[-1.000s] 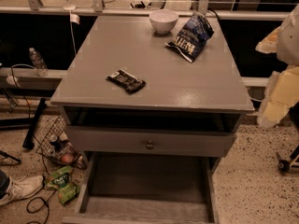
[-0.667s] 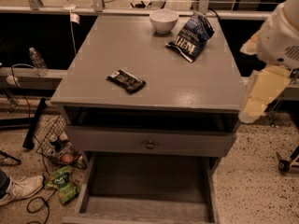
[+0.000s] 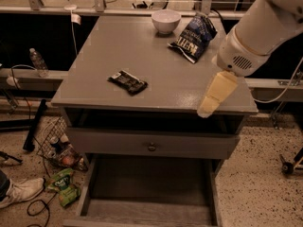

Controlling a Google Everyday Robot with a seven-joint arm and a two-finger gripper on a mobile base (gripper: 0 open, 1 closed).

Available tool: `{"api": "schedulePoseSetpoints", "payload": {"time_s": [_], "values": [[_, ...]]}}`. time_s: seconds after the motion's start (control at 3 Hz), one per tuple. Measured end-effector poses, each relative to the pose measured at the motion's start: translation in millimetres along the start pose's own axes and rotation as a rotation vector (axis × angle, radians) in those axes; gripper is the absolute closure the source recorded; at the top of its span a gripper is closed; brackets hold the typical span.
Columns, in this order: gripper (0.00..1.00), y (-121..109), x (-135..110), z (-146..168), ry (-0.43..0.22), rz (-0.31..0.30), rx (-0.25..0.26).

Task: Place rxbar chocolate into middle drawer

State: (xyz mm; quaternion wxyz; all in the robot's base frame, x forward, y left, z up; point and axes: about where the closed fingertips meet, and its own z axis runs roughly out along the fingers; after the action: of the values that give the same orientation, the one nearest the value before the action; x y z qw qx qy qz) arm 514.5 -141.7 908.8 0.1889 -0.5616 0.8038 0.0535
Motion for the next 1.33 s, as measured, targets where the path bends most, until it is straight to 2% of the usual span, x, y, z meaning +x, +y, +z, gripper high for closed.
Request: {"api": "schedulePoseSetpoints", "payload": {"time_s": [0.33, 0.67, 1.0, 1.33], "values": [[0.0, -2, -1, 1, -0.005, 0.005, 0.005], [0.0, -9, -11, 11, -0.039, 0.016, -0.007], [0.0, -24, -72, 53, -0.101, 0.016, -0.022], [0.0, -27, -111, 79, -0.136, 0.011, -0.002]]}}
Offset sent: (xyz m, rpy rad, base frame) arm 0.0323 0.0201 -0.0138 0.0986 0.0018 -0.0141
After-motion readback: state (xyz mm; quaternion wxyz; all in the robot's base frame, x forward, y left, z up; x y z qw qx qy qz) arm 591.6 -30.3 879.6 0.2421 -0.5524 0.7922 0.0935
